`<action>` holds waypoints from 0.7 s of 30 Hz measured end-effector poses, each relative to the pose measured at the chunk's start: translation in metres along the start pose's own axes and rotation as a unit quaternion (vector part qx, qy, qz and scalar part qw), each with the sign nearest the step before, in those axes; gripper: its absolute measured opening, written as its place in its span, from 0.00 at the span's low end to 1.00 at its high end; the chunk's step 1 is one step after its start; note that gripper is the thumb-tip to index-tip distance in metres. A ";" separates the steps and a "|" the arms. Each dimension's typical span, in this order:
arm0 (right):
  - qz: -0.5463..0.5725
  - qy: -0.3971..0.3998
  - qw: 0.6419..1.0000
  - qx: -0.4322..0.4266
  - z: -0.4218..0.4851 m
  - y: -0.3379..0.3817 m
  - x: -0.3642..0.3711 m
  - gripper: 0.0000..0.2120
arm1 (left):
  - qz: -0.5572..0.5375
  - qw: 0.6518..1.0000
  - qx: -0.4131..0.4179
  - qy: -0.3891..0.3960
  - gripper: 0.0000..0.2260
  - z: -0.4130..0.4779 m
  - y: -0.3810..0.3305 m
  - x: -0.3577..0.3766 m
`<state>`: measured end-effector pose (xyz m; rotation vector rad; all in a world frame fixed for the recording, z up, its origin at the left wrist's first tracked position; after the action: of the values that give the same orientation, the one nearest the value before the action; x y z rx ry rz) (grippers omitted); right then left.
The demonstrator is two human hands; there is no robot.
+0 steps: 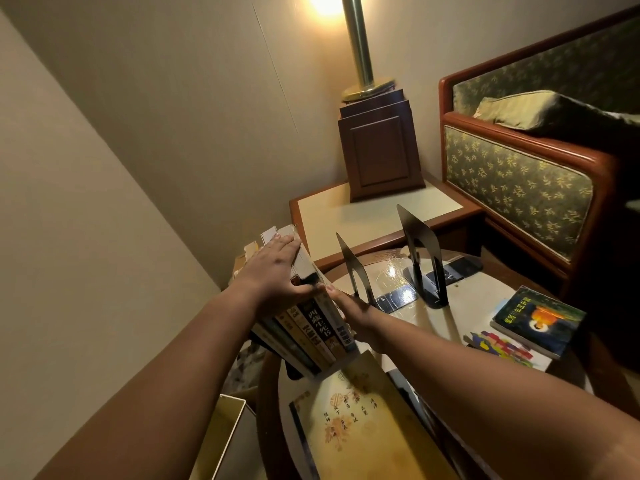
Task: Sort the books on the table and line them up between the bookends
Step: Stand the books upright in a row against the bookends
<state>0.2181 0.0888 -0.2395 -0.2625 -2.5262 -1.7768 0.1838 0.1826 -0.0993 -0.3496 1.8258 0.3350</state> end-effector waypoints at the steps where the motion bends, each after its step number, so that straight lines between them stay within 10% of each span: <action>1: -0.007 -0.003 1.000 0.028 -0.002 -0.005 -0.001 0.38 | -0.002 1.000 -0.001 0.001 0.47 0.000 0.000 0.000; 12: -0.153 -0.069 0.985 -0.049 -0.096 -0.017 -0.024 0.17 | -0.034 0.999 -0.008 0.007 0.47 -0.004 -0.001 -0.003; 21: -0.485 -0.245 0.837 0.073 -0.225 -0.046 -0.130 0.19 | -0.036 0.999 -0.011 0.007 0.49 0.000 0.004 0.000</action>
<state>0.3246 -0.1521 -0.2224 0.8484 -3.5268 -1.8735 0.1820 0.1858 -0.0990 -0.4336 1.8196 0.3024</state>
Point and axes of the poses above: each hand's wrist, its own z-axis towards the middle knuckle, its own x-axis out of the palm, y = z × x, the point moved 9 cm from there along z, towards the middle knuckle, and after that the axes turned 13 degrees about y, right-handed, at the moved point
